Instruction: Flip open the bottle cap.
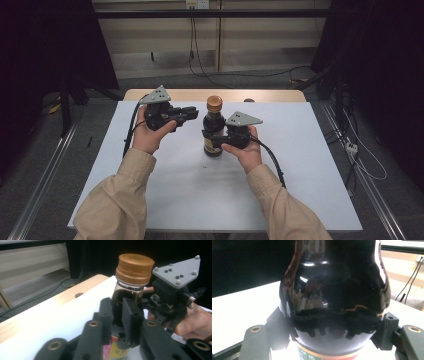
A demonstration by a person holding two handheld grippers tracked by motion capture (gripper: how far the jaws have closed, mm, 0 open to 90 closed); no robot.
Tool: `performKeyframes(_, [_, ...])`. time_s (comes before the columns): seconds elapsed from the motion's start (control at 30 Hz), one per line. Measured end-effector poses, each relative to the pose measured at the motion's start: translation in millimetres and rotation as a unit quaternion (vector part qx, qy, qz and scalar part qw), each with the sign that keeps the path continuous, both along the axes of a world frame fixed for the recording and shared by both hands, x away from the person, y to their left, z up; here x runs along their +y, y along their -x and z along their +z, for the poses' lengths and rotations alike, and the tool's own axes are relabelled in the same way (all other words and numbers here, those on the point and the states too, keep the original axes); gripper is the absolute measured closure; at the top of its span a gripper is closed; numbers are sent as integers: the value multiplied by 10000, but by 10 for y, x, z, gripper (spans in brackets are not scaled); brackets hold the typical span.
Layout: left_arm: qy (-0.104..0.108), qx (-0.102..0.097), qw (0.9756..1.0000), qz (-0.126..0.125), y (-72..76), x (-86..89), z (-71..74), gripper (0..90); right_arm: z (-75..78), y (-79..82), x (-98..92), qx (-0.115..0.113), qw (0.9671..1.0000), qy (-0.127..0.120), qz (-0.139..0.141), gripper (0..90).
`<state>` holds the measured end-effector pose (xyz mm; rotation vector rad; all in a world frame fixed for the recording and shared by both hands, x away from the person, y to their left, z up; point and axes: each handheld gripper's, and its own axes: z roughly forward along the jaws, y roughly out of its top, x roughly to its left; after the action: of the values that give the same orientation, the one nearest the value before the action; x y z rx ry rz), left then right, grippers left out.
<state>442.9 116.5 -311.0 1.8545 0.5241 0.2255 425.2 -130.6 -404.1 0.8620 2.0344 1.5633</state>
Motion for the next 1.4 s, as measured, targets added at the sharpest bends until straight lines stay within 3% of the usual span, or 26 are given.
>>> performKeyframes(0.13, [-26,-42,10000,44,-12,-23,4,899,-2,0,0,-13,10000,13,4,297])
performKeyframes(0.47, [-165,-65,9998,-98,-27,-143,104,900,-10,-2,-5,-19,10000,18,36,301])
performKeyframes(0.57, [-118,13,9998,-142,-43,-163,132,900,-12,-1,-6,-9,10000,18,44,303])
performKeyframes(0.87, [-262,106,9993,-257,-69,-223,199,900,-11,0,-7,26,10000,31,60,307])
performKeyframes(1.1, [-182,100,9993,-305,-96,-246,270,900,-24,1,-9,-1,10000,15,53,311])
performKeyframes(1.17, [-272,65,9992,-302,-94,-267,293,900,-27,4,-9,4,10000,7,32,312])
performKeyframes(1.4, [-245,93,9991,-319,-110,-292,300,900,-41,7,-21,21,10000,-45,-23,314])
